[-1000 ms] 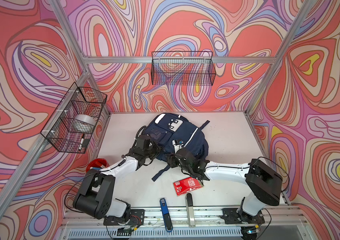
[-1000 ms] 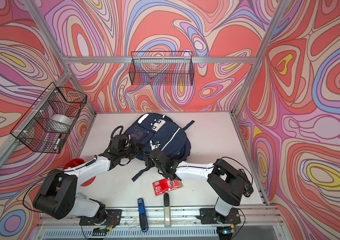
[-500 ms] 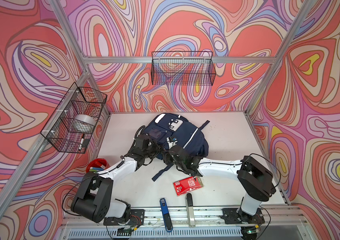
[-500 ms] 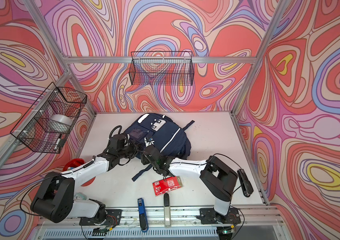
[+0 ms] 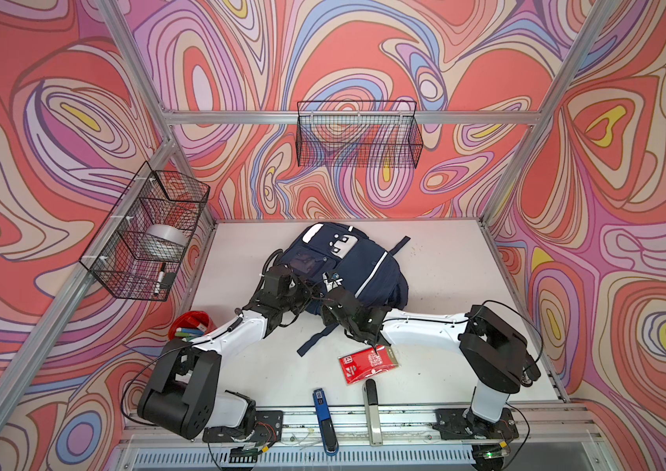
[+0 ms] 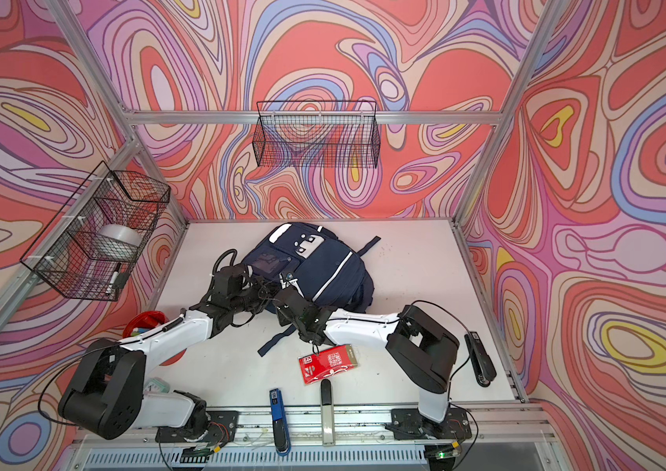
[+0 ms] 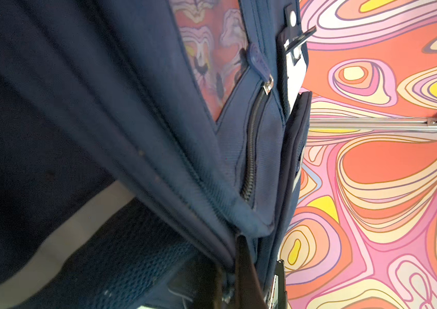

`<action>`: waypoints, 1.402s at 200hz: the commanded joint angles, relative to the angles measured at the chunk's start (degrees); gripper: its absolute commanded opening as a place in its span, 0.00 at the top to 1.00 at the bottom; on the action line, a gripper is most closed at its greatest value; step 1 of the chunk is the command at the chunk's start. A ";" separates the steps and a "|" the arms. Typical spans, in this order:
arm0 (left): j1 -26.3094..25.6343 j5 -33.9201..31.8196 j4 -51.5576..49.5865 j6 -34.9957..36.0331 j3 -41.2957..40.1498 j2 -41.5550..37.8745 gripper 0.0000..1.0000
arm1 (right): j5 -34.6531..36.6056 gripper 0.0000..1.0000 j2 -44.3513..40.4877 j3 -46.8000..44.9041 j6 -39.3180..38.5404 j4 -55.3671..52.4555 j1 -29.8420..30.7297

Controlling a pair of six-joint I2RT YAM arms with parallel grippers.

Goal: Pack books, pencil case, and school supplies into a backpack
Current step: Zip the student bag at the center of the table.

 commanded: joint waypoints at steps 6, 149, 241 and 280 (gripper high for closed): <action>-0.59 4.44 1.64 -0.32 0.82 -4.99 1.00 | 3.05 0.99 0.86 0.09 0.33 -3.25 -1.02; -0.53 5.77 6.14 -3.87 -1.13 -4.42 1.00 | -12.68 0.76 -9.90 -13.36 5.54 7.42 -3.70; -0.58 6.05 5.90 -3.93 -0.77 -4.08 1.00 | 1.36 0.61 -0.60 -4.23 5.62 5.36 -0.45; -0.53 6.63 5.56 -4.27 -0.47 -3.94 1.00 | 3.03 0.54 4.79 0.46 3.13 5.20 -0.41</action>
